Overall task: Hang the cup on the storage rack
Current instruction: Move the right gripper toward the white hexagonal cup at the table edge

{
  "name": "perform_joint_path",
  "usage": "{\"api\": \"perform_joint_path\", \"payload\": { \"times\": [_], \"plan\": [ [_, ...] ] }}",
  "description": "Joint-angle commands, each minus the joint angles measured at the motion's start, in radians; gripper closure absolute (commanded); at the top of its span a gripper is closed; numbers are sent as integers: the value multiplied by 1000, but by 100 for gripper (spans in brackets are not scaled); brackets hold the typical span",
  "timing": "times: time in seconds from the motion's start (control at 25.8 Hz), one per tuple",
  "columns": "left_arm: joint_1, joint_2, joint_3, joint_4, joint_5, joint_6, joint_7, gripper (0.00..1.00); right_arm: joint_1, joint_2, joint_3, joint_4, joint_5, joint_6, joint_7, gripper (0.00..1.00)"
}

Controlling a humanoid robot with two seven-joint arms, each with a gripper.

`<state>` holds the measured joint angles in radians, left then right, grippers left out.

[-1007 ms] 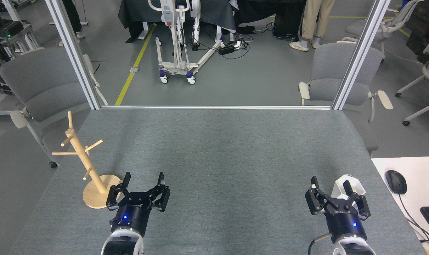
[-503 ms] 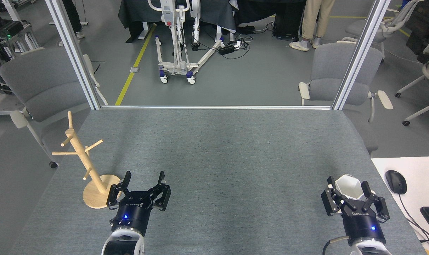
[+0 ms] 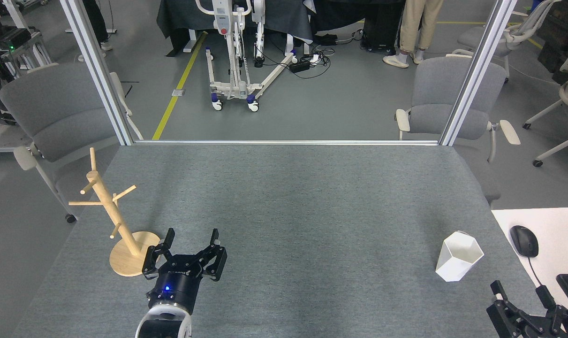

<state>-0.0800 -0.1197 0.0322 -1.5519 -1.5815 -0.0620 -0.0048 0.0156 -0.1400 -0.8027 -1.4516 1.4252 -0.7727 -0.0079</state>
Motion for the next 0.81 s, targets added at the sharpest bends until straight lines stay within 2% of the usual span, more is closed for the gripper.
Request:
{"api": "perform_joint_path", "payload": {
  "times": [0.0, 0.08, 0.15, 0.31, 0.35, 0.46, 0.54, 0.77],
  "plan": [
    [-1, -2, 0, 6, 0, 1, 2, 0, 0, -6, -12, 19, 4, -13, 2, 0],
    [-3, -2, 0, 6, -2, 1, 2, 0, 15, -9, 2, 22, -6, -2, 3, 0],
    [-4, 0, 0, 6, -2, 1, 2, 0, 76, -41, 74, 19, -9, 72, -4, 0],
    [-7, 0, 0, 12, -2, 1, 2, 1, 113, -104, 270, 10, -15, 391, -12, 0],
    [-9, 0, 0, 15, -2, 1, 2, 0, 116, -133, 322, 7, -43, 458, -24, 0],
    [-9, 2, 0, 21, -2, 1, 2, 1, 121, -222, 453, 8, -198, 602, -73, 0],
    [-9, 2, 0, 19, -2, 1, 2, 1, 119, -245, 468, 14, -238, 656, -81, 0],
    [-10, 0, 0, 35, -2, 2, 2, 1, 78, -268, 473, 91, -226, 670, -78, 0]
  ]
}}
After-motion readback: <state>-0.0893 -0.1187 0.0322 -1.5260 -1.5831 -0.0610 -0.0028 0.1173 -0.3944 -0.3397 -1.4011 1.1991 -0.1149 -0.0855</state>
